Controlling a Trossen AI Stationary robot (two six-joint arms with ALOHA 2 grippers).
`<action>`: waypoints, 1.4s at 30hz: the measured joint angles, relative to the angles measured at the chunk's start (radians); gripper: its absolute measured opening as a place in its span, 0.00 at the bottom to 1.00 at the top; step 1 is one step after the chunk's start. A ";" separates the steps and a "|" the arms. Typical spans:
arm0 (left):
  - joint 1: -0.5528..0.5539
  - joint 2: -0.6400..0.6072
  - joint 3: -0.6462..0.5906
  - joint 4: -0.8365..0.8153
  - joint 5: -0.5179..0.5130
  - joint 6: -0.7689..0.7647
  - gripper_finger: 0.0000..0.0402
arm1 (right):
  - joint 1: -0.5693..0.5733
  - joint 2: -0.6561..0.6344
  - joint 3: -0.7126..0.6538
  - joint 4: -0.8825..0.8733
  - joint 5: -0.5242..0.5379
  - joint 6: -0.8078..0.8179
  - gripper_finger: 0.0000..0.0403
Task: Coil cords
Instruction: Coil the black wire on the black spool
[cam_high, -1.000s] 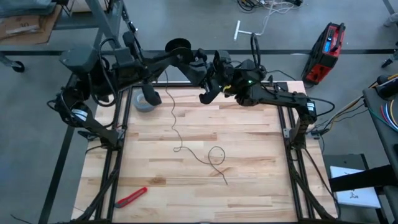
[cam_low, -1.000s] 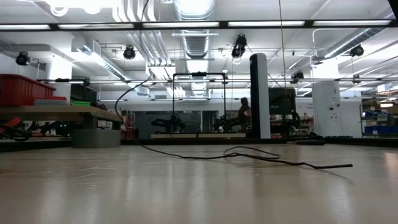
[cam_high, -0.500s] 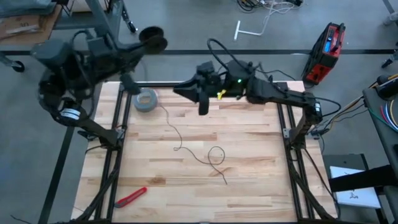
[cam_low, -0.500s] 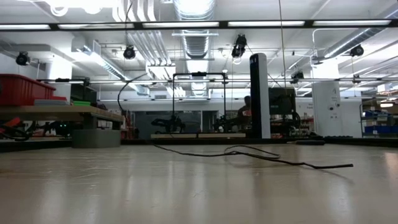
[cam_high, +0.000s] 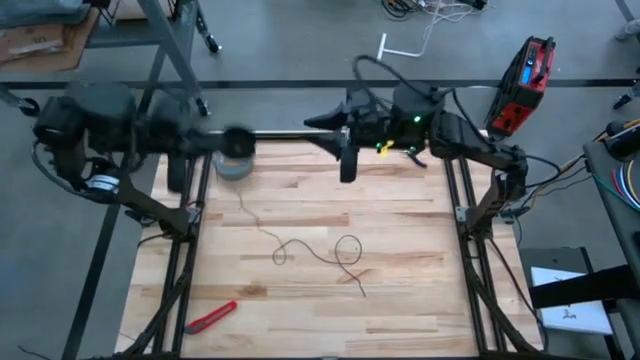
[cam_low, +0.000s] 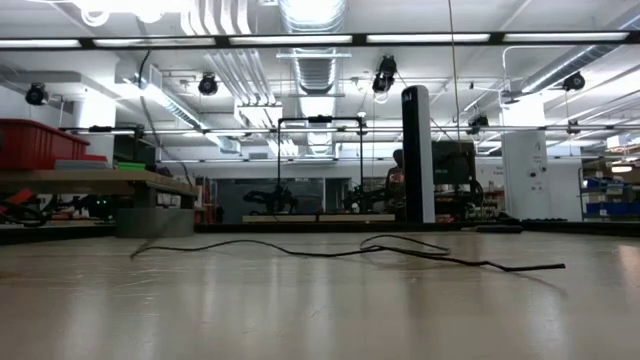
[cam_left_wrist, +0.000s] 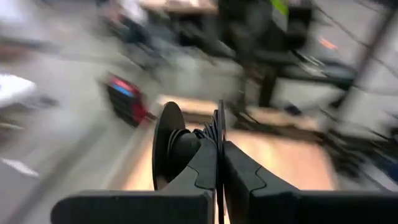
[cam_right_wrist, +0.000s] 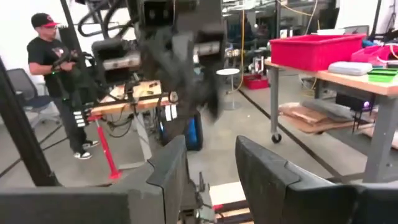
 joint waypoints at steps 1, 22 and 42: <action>-0.001 0.007 0.000 -0.034 0.057 -0.015 0.00 | 0.004 0.003 0.010 -0.017 0.000 -0.005 0.33; 0.024 0.194 -0.005 -0.160 0.120 0.048 0.00 | 0.107 0.126 0.050 -0.217 0.110 0.023 0.40; 0.022 0.213 -0.005 -0.010 0.151 0.098 0.01 | 0.110 0.140 0.048 -0.195 0.145 0.005 0.03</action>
